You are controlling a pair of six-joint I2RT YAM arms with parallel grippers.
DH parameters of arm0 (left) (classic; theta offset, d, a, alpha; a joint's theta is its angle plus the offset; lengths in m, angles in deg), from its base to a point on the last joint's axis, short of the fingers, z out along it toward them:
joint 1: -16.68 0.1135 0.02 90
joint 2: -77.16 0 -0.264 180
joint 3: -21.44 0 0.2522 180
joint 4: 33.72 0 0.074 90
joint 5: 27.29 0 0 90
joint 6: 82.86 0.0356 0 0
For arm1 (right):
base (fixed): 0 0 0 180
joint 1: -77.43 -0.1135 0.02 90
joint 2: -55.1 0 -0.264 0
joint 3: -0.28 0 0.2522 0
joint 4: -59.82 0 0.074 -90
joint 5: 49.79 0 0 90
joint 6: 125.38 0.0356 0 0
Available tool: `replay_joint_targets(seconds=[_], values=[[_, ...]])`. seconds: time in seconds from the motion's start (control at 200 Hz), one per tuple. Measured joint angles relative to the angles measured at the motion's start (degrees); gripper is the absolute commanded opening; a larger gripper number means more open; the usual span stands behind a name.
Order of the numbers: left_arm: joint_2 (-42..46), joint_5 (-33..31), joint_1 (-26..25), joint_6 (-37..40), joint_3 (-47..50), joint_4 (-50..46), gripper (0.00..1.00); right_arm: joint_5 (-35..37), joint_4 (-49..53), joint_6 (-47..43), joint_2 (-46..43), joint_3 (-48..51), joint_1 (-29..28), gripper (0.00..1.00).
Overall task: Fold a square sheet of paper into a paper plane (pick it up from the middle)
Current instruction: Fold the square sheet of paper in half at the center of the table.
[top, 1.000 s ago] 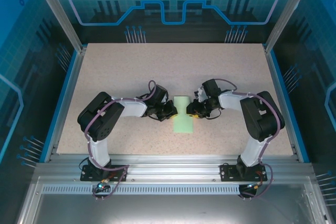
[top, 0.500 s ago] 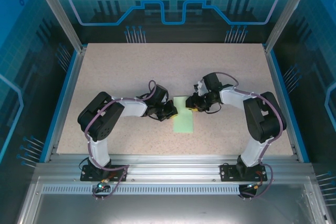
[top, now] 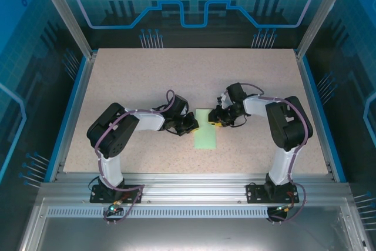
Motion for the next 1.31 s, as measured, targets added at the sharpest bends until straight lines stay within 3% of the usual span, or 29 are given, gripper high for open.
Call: replay_joint_targets(seconds=[0.425, 0.825, 1.305], values=[[0.0, 0.0, 0.0, 0.13, 0.0, -0.02, 0.0, -0.63, 1.11, -0.07, -0.22, -5.42, 0.22, 0.31], [-0.02, 0.02, -0.02, 0.15, -0.22, -0.52, 0.0, -1.99, 0.55, -0.26, 5.42, -6.8, 1.62, 0.32], [-0.04, 0.02, -0.02, 0.15, -0.28, -0.63, 0.0, 0.57, 5.6, -2.01, 5.6, -14.36, 1.6, 0.32]])
